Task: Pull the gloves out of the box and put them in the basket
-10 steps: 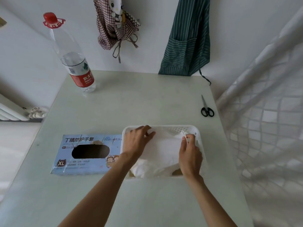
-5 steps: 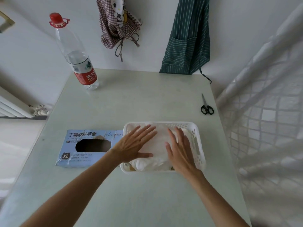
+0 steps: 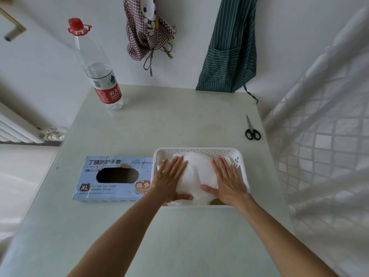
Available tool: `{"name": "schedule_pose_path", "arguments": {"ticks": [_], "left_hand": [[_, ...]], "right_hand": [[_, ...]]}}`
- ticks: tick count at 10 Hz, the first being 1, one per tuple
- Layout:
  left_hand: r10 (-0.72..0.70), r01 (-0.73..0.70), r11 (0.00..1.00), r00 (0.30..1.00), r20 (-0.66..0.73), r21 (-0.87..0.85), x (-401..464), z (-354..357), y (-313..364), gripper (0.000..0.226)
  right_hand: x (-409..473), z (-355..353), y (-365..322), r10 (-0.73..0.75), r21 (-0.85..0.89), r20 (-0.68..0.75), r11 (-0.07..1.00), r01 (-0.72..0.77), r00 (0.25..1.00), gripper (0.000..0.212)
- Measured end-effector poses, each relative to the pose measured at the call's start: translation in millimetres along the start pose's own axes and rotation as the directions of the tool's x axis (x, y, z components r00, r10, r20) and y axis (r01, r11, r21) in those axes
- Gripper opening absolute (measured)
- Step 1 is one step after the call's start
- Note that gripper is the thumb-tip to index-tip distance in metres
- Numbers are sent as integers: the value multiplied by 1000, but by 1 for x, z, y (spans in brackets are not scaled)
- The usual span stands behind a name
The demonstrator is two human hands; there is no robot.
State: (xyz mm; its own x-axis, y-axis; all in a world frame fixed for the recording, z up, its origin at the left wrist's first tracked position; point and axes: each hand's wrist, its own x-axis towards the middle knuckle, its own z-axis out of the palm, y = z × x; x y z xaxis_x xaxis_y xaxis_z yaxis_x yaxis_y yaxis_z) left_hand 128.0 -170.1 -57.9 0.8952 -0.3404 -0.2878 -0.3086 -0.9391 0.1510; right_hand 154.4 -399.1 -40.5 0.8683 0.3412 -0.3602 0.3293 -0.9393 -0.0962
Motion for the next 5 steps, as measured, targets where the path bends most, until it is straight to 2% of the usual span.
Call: {"name": "schedule_pose_path", "arguments": {"ticks": [1,2,3,4,5], "left_hand": [[2,-1,1000,999,-50,27,-6,-14,1,103],[-102,106,994,989,-106,32,-25,-26,3,101],[-205,211,946,977,-51,247,-47,-26,-3,109],[-309,293,919,951,19,264,-48,-26,1,90],[-323,292,907,944,60,303,-44,-32,6,89]], "right_hand": [[-3,-4,2,-36,-80,-115,996,27,993,106],[-15,-15,6,-15,-116,-178,993,-5,984,76],[-27,-16,16,20,-132,-239,990,-53,971,71],[-29,-7,26,45,-143,-198,987,-74,979,72],[-25,-2,28,46,-180,-229,980,-89,972,76]]}}
